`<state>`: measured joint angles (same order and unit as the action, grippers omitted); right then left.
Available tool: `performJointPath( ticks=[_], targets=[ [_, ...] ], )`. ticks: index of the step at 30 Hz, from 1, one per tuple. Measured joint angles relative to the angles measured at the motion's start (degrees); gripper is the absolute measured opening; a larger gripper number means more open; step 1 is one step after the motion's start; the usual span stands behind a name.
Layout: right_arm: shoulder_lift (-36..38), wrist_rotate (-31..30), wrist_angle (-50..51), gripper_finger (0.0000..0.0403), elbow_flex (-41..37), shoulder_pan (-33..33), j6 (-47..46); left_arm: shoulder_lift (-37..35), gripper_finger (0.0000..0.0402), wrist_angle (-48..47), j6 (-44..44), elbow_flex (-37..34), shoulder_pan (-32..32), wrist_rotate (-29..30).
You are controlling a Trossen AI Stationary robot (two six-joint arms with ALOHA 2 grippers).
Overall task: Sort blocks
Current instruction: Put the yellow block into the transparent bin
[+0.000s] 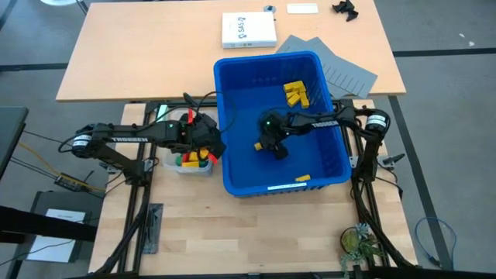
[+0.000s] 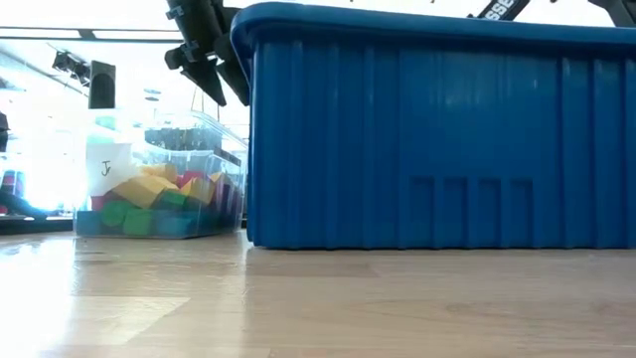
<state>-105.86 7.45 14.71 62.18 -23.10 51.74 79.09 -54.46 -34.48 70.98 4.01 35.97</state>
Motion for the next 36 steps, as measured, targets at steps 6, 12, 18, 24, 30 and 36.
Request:
performJointPath(
  ticks=[6,12,18,24,30,36],
  targets=[
    [0.2,1.2,-0.9,0.0203,-1.9,-1.0,0.1,0.0,0.0324,1.1,0.0,0.0,0.0,0.0],
    [0.3,1.6,-1.4,0.0127,-2.4,-0.9,-5.2,0.0,0.0324,1.1,-0.1,0.0,0.0,0.0],
    [0.6,0.4,-1.4,0.0127,-2.3,-0.8,-10.8,0.0,0.0324,1.1,1.3,0.0,0.1,0.4],
    [7.3,-4.6,1.5,0.0127,-2.3,-1.1,-14.7,0.0,0.0324,1.8,4.6,0.9,-1.2,0.7],
    [17.0,-2.2,2.4,0.0127,-2.3,-1.4,-22.2,0.0,0.0324,9.0,12.9,1.5,-2.2,1.4],
    [24.6,-0.4,1.8,0.0127,-2.2,-0.3,-30.5,-0.1,0.0324,14.8,19.6,1.7,-2.8,1.8]
  ],
)
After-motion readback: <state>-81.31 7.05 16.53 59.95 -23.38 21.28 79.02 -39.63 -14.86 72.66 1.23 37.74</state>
